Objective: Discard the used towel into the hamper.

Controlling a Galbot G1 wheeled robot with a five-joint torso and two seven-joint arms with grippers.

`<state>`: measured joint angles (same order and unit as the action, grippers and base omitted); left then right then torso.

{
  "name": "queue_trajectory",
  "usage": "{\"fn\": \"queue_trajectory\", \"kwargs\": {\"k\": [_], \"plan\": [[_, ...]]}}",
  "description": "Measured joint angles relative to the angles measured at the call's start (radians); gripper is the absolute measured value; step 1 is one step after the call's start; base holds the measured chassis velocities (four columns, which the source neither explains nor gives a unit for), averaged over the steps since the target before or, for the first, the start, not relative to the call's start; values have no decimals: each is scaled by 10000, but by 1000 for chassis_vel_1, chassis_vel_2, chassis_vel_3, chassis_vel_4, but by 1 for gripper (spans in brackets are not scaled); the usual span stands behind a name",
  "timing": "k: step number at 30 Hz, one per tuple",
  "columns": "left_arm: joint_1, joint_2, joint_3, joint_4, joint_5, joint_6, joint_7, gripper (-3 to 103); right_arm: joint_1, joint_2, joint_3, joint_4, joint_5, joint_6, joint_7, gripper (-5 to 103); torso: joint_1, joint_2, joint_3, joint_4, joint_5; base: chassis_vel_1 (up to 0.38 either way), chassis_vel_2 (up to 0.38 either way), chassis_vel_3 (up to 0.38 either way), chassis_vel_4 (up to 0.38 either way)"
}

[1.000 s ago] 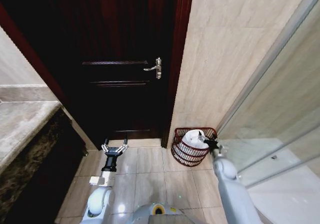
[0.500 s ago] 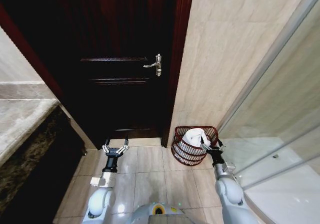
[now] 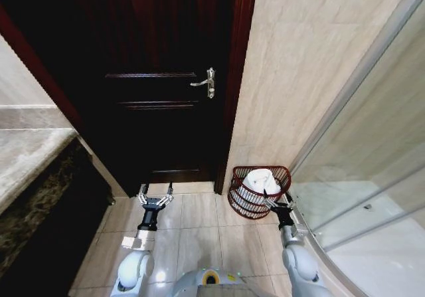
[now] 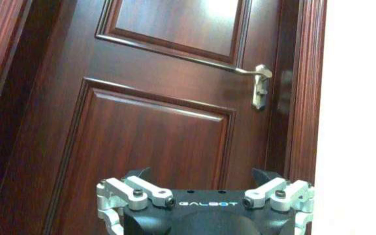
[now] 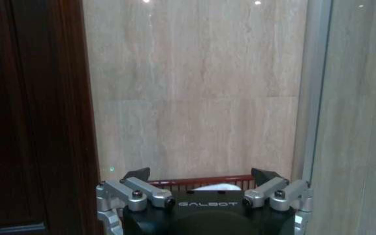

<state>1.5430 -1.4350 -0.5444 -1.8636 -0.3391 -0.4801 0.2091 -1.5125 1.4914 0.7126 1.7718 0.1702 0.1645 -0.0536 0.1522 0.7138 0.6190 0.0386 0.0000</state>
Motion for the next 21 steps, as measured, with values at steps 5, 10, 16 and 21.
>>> {"fn": "queue_trajectory", "kwargs": {"k": [5, 10, 16, 21], "plan": [[-37, -3, 14, 71, 1, -33, 2, 100, -69, 37, -55, 13, -39, -4, -52, 100, -122, -254, -131, 0, 0, 0, 0, 0, 0], [-56, -15, 26, 76, 6, -39, 8, 100, -120, 46, -69, 31, -46, -14, -83, 100, -220, -466, -239, 0, 0, 0, 0, 0, 0], [-51, -27, 29, 73, 12, -43, 13, 100, -127, 21, -63, 35, -23, -31, -84, 100, -330, -688, -354, 0, 0, 43, -53, -54, 55], [-36, -36, 34, 63, 18, -53, 14, 100, -163, 6, -53, 30, 30, -31, -77, 100, -430, -900, -477, -1, 1, 137, -145, -151, 147]]}}
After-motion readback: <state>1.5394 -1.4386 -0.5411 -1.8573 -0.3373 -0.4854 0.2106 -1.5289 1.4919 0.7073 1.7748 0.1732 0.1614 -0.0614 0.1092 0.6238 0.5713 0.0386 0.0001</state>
